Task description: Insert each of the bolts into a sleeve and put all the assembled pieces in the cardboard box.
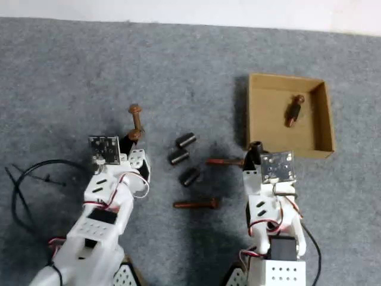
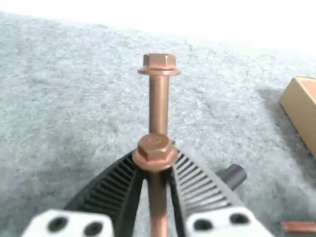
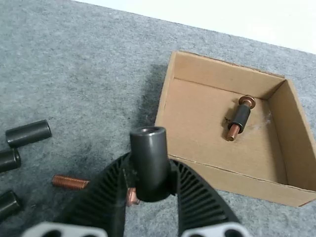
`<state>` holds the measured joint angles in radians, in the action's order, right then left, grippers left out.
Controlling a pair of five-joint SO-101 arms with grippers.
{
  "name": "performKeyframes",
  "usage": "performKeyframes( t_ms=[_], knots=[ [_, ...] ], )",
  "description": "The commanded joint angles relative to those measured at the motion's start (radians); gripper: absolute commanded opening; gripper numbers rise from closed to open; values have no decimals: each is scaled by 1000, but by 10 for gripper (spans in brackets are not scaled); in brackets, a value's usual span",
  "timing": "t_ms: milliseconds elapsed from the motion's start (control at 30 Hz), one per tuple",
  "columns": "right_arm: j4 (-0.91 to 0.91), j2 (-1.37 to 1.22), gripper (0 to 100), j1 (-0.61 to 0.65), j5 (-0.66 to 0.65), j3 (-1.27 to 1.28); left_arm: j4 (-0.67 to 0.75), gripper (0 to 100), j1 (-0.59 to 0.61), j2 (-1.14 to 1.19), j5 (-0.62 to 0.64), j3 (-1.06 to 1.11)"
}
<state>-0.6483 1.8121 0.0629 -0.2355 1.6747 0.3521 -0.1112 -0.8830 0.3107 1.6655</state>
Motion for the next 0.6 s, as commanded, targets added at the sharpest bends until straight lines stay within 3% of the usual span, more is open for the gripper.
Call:
performKeyframes(
  t_ms=[0, 467, 567],
  knots=[
    [1, 12, 10, -5, 3, 136, 35, 4, 8, -42, -14, 18],
    [1, 12, 10, -5, 3, 136, 35, 4, 10, -44, -15, 18],
    [1, 12, 10, -5, 3, 136, 37, 4, 73, -45, -20, 19]
  ],
)
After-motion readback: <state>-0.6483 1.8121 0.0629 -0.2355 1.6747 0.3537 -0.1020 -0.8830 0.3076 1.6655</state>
